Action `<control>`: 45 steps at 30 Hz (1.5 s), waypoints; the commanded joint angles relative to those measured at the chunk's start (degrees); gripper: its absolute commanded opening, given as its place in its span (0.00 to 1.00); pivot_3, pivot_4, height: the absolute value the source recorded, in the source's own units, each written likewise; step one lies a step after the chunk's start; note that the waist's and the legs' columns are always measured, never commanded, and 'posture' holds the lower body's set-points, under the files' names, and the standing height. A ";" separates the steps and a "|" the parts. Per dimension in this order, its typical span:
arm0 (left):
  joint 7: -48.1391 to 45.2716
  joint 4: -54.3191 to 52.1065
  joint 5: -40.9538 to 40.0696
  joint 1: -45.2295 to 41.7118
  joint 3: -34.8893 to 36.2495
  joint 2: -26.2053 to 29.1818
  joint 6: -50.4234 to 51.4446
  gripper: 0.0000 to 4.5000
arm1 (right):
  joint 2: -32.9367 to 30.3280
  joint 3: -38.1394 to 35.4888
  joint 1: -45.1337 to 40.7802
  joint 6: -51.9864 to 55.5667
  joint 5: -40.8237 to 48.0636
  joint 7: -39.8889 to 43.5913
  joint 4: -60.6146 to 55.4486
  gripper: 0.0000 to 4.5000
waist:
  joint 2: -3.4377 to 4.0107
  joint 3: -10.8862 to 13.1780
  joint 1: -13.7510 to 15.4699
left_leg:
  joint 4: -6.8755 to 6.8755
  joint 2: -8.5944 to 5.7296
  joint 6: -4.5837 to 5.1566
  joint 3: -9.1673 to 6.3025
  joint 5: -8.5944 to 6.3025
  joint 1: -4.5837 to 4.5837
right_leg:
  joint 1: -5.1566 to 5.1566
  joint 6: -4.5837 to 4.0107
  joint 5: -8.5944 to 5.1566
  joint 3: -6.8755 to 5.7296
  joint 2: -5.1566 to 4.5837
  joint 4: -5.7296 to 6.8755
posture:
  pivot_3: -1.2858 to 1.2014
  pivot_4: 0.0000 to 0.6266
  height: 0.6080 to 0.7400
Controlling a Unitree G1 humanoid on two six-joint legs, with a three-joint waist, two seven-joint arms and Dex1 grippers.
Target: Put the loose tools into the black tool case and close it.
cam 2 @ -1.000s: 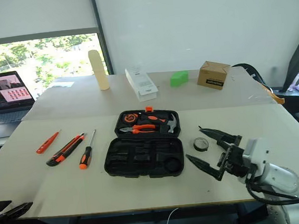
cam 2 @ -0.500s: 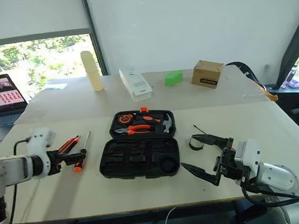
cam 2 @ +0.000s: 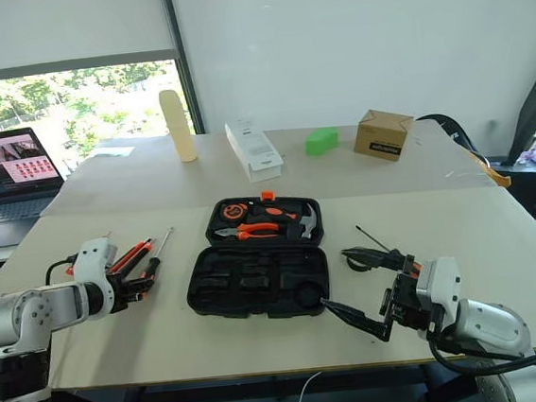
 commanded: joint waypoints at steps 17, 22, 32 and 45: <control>-55.86 38.15 35.39 -33.56 -44.66 -2.85 -74.95 0.20 | 0.37 -7.16 7.78 -2.38 -0.78 -4.70 -7.48 1.00 | 0.00 0.01 -0.32 | 0.29 -0.22 0.53 0.09 -0.29 -0.33 | 0.03 0.21 0.09 0.32 0.25 -0.60 | 0.52 0.24 1.00; -54.82 41.45 37.96 -34.01 -44.83 -5.62 -77.12 0.20 | 1.03 -7.09 8.52 -2.37 -1.47 -6.07 -8.83 1.00 | 0.01 0.01 0.04 | 0.48 -0.21 0.69 -0.02 -0.39 -0.61 | -0.04 0.35 0.13 0.20 0.23 -0.58 | 0.52 0.24 1.00; -52.30 46.48 37.96 -36.79 -41.76 -10.30 -75.74 0.20 | 2.12 -6.34 10.53 -2.08 -2.34 -8.03 -11.16 1.00 | 0.01 0.02 0.36 | 1.03 -0.27 0.99 -0.04 -0.56 -0.75 | 0.05 0.59 0.20 0.24 0.14 -0.64 | 0.52 0.24 1.00; -49.65 51.85 44.56 -37.91 -43.14 -11.55 -80.36 0.20 | 1.95 -5.51 10.63 -1.75 -2.38 -8.99 -11.74 1.00 | 0.01 0.01 0.29 | 1.06 -0.27 0.99 -0.03 -0.56 -0.72 | 0.06 0.59 0.20 0.27 0.14 -0.63 | 0.52 0.24 1.00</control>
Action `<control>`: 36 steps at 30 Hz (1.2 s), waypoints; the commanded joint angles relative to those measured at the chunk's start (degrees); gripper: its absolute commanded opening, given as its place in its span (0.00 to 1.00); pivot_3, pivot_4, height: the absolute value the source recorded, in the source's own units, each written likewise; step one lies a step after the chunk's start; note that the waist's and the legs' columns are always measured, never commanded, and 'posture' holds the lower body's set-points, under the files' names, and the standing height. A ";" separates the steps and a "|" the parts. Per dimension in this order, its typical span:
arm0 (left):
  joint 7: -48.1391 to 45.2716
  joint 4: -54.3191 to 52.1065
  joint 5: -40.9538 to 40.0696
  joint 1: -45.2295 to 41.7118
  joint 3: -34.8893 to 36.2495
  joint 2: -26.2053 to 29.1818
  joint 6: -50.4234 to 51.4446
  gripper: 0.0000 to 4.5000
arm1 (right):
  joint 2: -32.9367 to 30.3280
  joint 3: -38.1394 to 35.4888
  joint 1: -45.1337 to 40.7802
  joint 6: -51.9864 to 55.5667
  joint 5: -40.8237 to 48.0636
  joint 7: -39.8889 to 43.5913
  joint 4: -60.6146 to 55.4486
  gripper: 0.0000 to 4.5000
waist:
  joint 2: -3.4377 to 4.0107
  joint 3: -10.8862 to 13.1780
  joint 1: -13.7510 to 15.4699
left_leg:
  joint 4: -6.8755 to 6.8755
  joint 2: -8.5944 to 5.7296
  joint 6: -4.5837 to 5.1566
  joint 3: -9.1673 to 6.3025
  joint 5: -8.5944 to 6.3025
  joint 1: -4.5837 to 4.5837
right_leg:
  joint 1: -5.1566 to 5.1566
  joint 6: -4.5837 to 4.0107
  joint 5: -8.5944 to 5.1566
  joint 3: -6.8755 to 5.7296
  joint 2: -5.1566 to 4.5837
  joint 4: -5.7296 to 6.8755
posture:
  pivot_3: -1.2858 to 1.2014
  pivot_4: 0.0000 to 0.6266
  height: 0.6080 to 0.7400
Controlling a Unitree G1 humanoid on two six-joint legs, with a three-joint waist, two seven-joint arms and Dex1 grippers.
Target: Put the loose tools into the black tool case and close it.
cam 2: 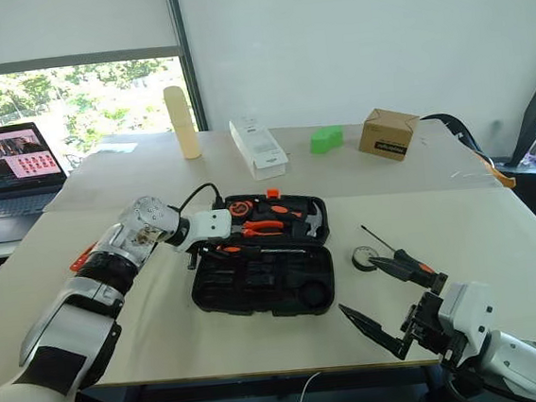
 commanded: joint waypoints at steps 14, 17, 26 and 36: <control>0.34 -0.13 3.37 -1.49 -0.06 -0.46 -2.50 0.20 | 0.01 0.67 -1.00 -0.27 -0.33 -1.46 -2.51 1.00 | 0.00 0.00 -0.04 | -0.03 0.00 0.05 0.00 -0.03 -0.03 | 0.01 0.01 0.01 -0.02 0.00 0.06 | 0.52 0.24 1.00; 0.50 0.15 3.79 -1.74 0.07 -0.64 -1.40 0.31 | -0.09 0.98 -1.28 -0.16 -0.21 -1.88 -2.53 1.00 | 0.00 0.00 -0.10 | -0.01 0.00 0.04 0.01 -0.03 0.01 | 0.01 0.01 0.01 0.01 0.00 0.04 | 0.52 0.24 1.00; -4.57 -6.24 -3.61 -2.59 5.54 -0.23 -0.69 0.69 | -0.28 1.14 -1.30 -0.13 0.26 -1.55 -2.06 1.00 | 0.00 0.00 0.00 | 0.10 0.01 0.03 0.00 -0.02 -0.03 | -0.04 0.02 0.01 0.06 0.00 0.08 | 0.52 0.24 1.00; -3.24 -4.14 -5.99 0.87 7.75 -0.05 -1.60 0.16 | 0.27 2.30 -1.64 -0.56 -0.28 -1.40 -1.41 1.00 | 0.01 -0.01 -0.18 | 0.03 -0.01 0.05 0.01 -0.03 0.01 | -0.01 0.02 0.01 0.09 0.03 0.21 | 0.52 0.24 1.00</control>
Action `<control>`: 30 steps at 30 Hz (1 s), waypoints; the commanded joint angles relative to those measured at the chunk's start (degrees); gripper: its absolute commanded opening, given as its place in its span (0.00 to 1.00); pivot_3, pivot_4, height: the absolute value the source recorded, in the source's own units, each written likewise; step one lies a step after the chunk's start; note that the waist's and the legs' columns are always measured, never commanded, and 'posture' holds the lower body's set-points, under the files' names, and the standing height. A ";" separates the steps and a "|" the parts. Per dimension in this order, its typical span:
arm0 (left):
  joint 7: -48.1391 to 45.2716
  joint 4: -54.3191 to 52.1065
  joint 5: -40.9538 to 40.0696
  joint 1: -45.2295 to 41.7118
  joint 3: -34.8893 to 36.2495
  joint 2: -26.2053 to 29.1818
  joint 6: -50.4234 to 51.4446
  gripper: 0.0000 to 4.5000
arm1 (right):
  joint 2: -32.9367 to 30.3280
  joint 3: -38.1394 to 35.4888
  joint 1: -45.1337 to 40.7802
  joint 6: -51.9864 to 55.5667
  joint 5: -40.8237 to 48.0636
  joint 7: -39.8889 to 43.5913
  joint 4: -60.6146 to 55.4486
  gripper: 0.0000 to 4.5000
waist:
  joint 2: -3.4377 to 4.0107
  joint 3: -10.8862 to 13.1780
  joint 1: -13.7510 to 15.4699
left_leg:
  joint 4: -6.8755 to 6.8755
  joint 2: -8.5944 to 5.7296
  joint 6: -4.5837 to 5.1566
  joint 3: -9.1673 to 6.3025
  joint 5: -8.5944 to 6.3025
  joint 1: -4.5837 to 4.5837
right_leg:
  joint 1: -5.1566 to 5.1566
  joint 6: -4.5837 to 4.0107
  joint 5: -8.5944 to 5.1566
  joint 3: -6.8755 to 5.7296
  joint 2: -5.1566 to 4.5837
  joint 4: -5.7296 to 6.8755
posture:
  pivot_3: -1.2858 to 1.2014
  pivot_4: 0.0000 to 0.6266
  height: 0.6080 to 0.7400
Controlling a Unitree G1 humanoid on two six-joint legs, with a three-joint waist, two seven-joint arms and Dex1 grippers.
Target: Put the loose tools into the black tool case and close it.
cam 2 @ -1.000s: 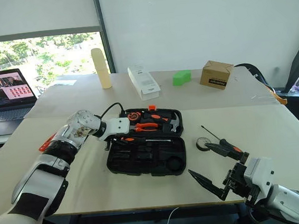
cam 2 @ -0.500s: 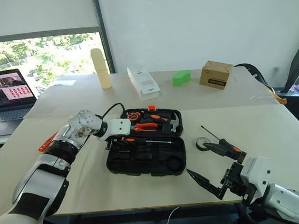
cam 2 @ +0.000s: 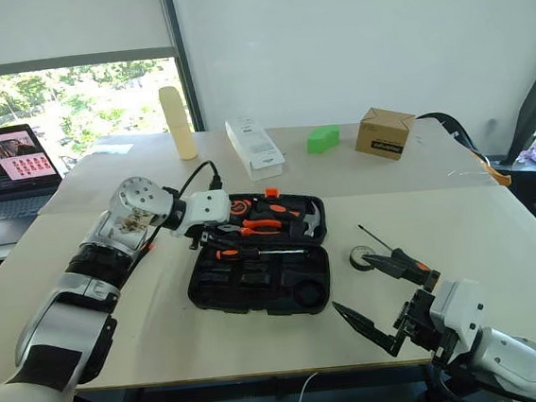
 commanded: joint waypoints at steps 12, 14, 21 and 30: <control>10.21 6.13 1.22 3.73 0.92 -4.74 -2.18 0.03 | -0.70 -1.51 0.16 -0.32 0.92 0.03 -1.29 1.00 | 0.00 0.00 0.05 | 0.05 -0.02 0.01 -0.02 -0.01 -0.09 | -0.01 0.06 0.03 0.00 0.00 -0.05 | 0.52 0.24 1.00; 11.00 6.40 1.51 4.15 0.82 -5.14 -2.05 0.03 | -0.71 -1.39 -0.03 -0.12 0.82 -0.30 -1.48 1.00 | 0.00 0.00 0.05 | 0.05 -0.02 0.01 -0.02 -0.01 -0.09 | -0.01 0.05 0.03 0.00 -0.01 -0.05 | 0.52 0.24 1.00; 12.32 6.80 3.31 6.07 -0.86 -6.55 0.01 0.03 | -0.71 -1.38 -0.48 0.34 0.74 -0.97 -1.62 1.00 | 0.02 -0.02 0.26 | 0.06 -0.01 0.01 -0.01 -0.01 0.06 | 0.13 0.06 0.03 0.02 -0.02 -0.07 | 0.52 0.24 1.00; 12.54 7.11 5.19 7.67 -2.93 -8.05 2.59 0.03 | -0.14 -4.92 1.73 0.37 0.99 -2.69 -0.18 1.00 | 0.14 -0.32 0.79 | 0.21 -0.02 0.04 -0.02 -0.02 0.17 | 0.28 0.06 0.03 0.04 -0.04 -0.17 | 0.52 0.24 1.00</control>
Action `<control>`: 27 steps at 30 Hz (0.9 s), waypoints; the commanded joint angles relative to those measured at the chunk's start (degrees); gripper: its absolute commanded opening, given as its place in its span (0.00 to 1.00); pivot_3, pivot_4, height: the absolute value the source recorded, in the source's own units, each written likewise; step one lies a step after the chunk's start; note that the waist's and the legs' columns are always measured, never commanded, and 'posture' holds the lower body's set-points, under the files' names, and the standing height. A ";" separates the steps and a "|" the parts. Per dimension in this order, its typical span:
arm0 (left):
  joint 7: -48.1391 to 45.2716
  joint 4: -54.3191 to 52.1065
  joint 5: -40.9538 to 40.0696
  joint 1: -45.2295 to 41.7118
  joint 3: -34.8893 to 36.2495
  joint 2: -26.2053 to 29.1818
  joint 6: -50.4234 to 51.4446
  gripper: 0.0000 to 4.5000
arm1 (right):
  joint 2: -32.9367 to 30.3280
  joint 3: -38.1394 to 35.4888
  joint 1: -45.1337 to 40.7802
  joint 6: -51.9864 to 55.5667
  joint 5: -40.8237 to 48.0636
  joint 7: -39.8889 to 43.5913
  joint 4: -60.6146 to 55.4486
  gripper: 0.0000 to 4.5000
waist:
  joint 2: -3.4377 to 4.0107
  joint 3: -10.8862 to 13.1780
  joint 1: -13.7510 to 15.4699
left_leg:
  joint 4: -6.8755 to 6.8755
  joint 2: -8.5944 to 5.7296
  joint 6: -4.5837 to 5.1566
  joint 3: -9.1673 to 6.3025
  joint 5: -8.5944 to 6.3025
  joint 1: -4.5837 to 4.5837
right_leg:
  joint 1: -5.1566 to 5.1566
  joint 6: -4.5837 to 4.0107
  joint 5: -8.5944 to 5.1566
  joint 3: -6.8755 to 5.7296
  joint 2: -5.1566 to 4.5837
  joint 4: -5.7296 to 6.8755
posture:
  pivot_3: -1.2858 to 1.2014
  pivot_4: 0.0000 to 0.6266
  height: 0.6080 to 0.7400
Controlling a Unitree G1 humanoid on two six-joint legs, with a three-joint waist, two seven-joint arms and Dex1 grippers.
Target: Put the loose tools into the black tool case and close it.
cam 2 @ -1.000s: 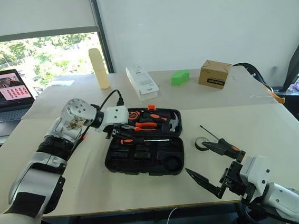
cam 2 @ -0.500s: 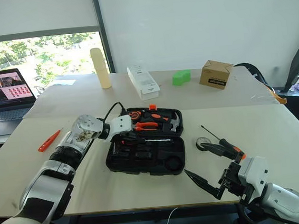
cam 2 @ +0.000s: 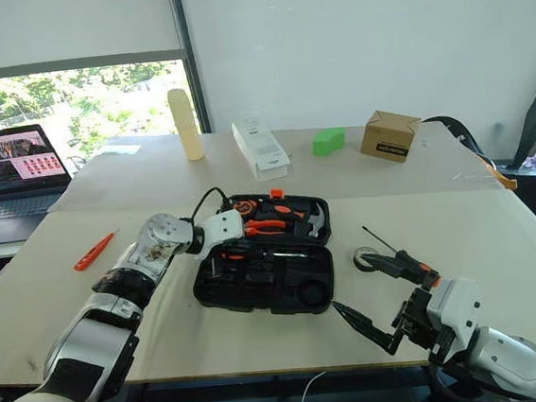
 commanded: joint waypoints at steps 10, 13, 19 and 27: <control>-14.62 -11.99 -20.40 9.47 15.70 8.24 1.89 0.15 | 4.35 -19.75 18.73 -3.44 3.17 0.93 5.38 1.00 | 0.32 -0.47 -1.32 | -0.23 0.11 0.02 0.11 -0.02 -0.09 | -0.32 -0.02 -0.01 0.25 0.10 0.02 | 0.52 0.24 1.00; -21.92 -16.42 -24.54 16.67 18.84 15.89 1.82 0.35 | 5.43 -21.78 20.53 -5.23 0.81 0.58 10.74 1.00 | 0.35 -0.49 -2.02 | -0.31 0.21 0.01 0.15 -0.01 0.05 | -0.30 -0.08 -0.05 0.40 0.11 0.01 | 0.52 0.24 1.00; -27.11 -18.58 -29.99 27.17 25.37 25.46 2.53 0.82 | -0.48 -21.55 15.24 0.78 0.01 -1.32 12.65 1.00 | 0.56 -0.57 -2.15 | -0.53 0.22 0.04 0.37 -0.06 0.46 | -0.17 -0.07 -0.13 0.69 0.03 0.08 | 0.52 0.24 1.00; -26.96 -33.34 -36.59 34.90 26.00 25.10 13.01 0.98 | -22.48 -6.06 -10.59 29.19 -1.79 -0.18 23.55 1.00 | 0.53 -0.56 -1.56 | -0.40 0.18 0.03 0.43 -0.05 0.42 | -0.21 -0.03 -0.03 0.74 -0.07 0.16 | 0.52 0.24 1.00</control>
